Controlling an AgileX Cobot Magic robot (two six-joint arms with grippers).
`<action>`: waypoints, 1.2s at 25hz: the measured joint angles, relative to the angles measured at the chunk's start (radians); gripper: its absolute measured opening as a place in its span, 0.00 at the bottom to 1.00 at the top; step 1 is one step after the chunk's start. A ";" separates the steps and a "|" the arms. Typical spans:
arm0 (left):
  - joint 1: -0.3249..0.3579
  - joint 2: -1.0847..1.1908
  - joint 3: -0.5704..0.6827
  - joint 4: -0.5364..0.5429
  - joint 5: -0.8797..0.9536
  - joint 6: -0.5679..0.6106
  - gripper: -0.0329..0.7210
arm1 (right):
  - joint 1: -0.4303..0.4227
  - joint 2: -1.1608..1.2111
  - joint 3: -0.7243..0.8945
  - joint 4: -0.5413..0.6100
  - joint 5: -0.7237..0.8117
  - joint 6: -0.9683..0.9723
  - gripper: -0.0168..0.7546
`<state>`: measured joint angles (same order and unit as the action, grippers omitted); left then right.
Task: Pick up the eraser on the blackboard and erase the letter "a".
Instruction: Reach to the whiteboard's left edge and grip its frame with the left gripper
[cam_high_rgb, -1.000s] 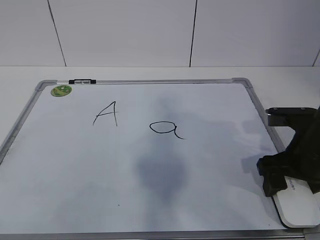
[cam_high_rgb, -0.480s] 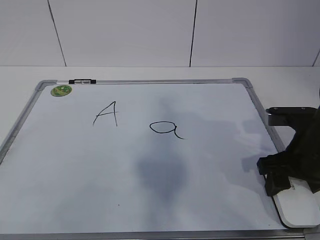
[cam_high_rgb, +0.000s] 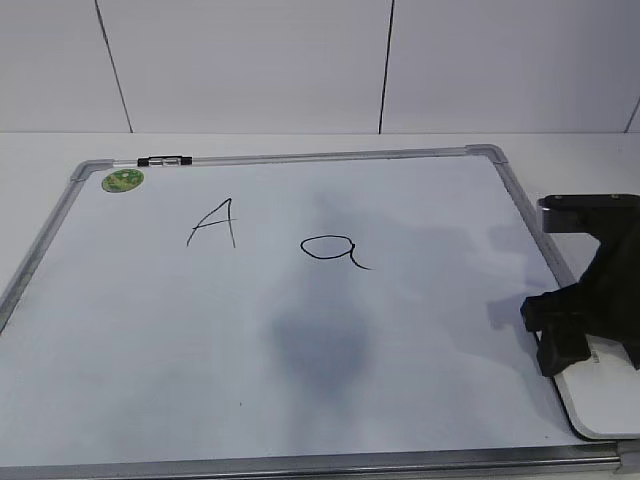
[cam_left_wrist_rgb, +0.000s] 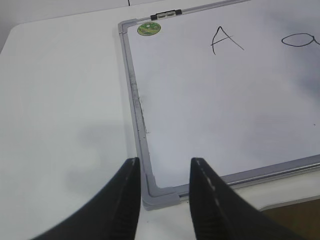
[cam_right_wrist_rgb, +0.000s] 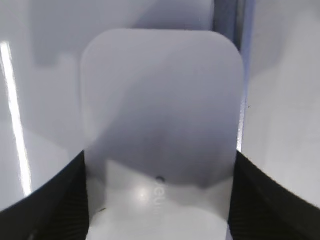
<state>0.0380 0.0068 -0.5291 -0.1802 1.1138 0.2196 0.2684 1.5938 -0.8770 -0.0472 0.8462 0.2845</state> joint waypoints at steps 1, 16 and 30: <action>0.000 0.000 0.000 0.000 0.000 0.000 0.36 | 0.000 -0.012 0.000 0.000 0.007 0.000 0.71; 0.000 0.000 0.000 0.000 0.000 0.000 0.36 | 0.000 -0.174 -0.004 -0.001 0.050 -0.033 0.71; 0.000 0.000 0.000 -0.004 0.000 0.000 0.36 | 0.000 -0.316 -0.004 -0.020 0.134 -0.048 0.71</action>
<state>0.0380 0.0068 -0.5291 -0.1844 1.1138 0.2196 0.2684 1.2782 -0.8815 -0.0673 0.9798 0.2362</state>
